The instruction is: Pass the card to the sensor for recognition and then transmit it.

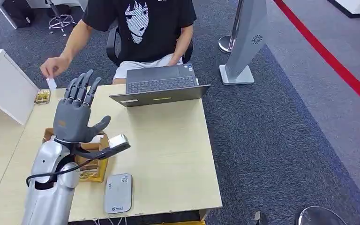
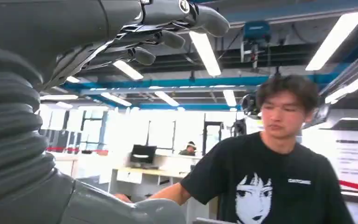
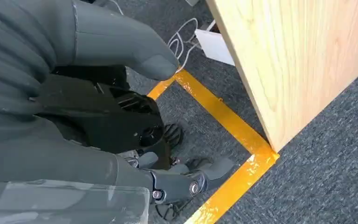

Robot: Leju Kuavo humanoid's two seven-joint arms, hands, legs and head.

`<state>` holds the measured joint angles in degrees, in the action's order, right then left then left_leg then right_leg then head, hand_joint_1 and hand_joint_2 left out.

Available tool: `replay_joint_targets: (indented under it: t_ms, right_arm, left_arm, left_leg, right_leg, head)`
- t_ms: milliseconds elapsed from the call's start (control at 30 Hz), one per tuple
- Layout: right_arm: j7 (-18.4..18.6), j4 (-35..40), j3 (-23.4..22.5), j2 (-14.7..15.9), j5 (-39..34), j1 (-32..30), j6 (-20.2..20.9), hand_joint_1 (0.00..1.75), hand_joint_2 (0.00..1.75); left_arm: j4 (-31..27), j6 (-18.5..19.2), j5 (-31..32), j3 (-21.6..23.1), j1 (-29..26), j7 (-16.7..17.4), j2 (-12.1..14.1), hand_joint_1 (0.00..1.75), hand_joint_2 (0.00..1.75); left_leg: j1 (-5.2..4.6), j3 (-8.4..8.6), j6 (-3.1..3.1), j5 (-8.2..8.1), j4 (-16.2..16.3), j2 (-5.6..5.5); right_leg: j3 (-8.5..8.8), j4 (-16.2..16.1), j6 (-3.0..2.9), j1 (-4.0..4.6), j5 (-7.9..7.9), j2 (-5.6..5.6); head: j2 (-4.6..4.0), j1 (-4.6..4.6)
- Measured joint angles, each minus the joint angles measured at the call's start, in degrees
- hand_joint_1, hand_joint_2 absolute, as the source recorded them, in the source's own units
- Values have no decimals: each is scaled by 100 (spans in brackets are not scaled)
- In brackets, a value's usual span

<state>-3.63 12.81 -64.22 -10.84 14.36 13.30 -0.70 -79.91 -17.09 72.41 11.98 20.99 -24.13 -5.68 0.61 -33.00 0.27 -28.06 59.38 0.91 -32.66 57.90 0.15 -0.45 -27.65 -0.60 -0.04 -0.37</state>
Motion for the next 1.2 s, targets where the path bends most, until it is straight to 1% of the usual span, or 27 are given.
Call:
replay_joint_targets:
  t_ms: [67, 167, 233, 433, 500, 633, 733, 867, 1200]
  right_arm:
    - [-4, 0, -2, 0, -13, -10, 4, 0, 175]
    - [-17, 0, -11, 0, -35, -29, 33, 0, 175]
    - [-28, 2, -44, 2, -48, -43, 57, 0, 175]
    - [-46, 15, -164, 59, -65, -110, 70, 0, 175]
    - [-50, 28, -205, 85, -83, -144, 74, 0, 175]
    - [-68, 48, -265, 109, -116, -178, 98, 0, 175]
    - [-85, 55, -299, 111, -131, -198, 116, 0, 175]
    - [-98, 57, -343, 114, -133, -226, 131, 0, 175]
    - [-111, 59, -387, 127, -140, -249, 162, 0, 175]
  left_arm:
    - [-179, 37, 9, 0, -127, -44, 7, 0, 175]
    - [-301, 114, 59, 24, -258, -137, 83, 0, 175]
    - [-312, 144, 160, 177, -344, -140, 241, 0, 175]
    - [-310, 74, 271, 914, -678, 153, 923, 0, 175]
    - [-308, 74, 369, 1042, -770, 288, 1137, 0, 175]
    - [-225, 65, 439, 1143, -964, 448, 1401, 0, 175]
    - [-135, 28, 422, 1148, -1095, 496, 1519, 0, 175]
    - [-80, 24, 422, 1150, -1183, 498, 1611, 0, 175]
    - [37, 26, 420, 1158, -1216, 505, 1701, 0, 175]
  left_leg:
    - [0, 0, 0, 0, 0, 1]
    - [0, 1, 0, 1, 0, 1]
    - [0, 2, 0, 2, 0, 1]
    - [1, 4, 0, 1, -1, 3]
    - [1, 3, 0, 1, -2, 3]
    - [1, 1, -1, 0, -3, 4]
    - [0, 1, -1, 0, -3, 4]
    - [0, 1, 0, 1, -2, 4]
    - [0, 1, 0, 0, -2, 4]
  right_leg:
    - [0, 0, 0, 0, 0, 0]
    - [0, 0, 0, 0, 1, 0]
    - [0, 0, 0, 0, 2, 0]
    - [0, 1, -1, 0, 1, 4]
    - [-1, 0, -1, 0, 0, 5]
    - [-3, 0, -1, 0, -1, 6]
    - [-3, 0, -1, 1, -1, 5]
    - [-3, 0, -1, 0, 0, 5]
    - [-3, 0, -1, 0, 0, 5]
  head:
    - [0, 0]
    - [0, -2]
    - [0, 0]
    - [0, 2]
    - [0, 0]
    - [0, 0]
    - [0, 0]
    - [0, 0]
    - [0, 0]
